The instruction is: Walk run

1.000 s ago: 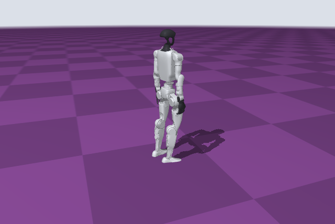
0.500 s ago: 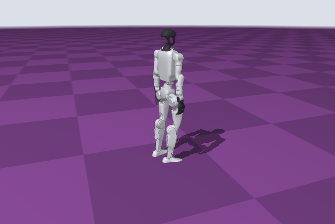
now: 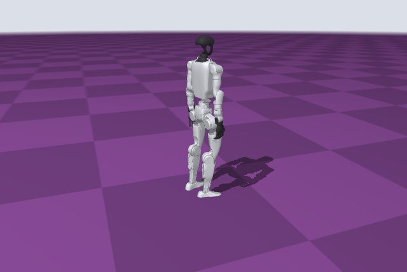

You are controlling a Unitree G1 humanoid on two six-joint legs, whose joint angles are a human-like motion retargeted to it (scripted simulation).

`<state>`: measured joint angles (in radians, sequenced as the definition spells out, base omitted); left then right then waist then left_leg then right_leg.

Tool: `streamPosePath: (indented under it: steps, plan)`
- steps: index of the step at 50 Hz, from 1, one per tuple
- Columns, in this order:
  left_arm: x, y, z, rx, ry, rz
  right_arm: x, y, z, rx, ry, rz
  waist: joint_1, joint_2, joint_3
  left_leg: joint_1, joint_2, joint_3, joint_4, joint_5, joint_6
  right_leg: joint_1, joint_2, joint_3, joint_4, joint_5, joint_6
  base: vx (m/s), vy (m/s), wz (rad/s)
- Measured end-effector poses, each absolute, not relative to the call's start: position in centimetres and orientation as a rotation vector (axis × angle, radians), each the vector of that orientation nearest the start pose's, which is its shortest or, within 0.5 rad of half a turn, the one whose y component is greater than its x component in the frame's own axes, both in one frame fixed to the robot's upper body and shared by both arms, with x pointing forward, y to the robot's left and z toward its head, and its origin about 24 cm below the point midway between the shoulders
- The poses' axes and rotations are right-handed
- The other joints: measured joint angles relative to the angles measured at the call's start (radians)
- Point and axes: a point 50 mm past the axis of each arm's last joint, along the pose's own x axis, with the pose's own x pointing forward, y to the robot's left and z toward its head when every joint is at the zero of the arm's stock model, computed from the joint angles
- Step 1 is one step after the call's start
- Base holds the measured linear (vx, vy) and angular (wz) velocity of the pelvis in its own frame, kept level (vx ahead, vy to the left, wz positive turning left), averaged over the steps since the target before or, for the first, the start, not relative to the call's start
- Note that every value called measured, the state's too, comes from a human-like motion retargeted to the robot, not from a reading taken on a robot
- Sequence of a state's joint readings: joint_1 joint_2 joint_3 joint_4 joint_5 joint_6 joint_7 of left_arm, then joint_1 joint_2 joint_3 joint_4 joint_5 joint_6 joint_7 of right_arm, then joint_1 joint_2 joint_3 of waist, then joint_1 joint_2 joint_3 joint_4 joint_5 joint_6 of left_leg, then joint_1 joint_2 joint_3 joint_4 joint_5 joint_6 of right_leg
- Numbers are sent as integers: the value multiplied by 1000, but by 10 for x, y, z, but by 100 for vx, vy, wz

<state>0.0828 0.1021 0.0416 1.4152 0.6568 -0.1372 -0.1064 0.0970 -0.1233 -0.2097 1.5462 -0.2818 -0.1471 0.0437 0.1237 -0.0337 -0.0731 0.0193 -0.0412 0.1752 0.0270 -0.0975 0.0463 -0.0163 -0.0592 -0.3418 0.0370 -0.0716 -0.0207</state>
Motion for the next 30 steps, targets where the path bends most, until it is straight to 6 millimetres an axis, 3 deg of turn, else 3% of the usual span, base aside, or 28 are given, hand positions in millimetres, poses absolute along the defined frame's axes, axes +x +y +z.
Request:
streamPosePath:
  steps: [30]
  plan:
    - [19, 183, -180, 491, 1376, -502, -10, -202, -177, -112, 1488, -24, 0, 2, -2, -2, 2, -2, 0, 1, -2, 1, 1, -5, -3, 2, 2, 0, 0, 0]
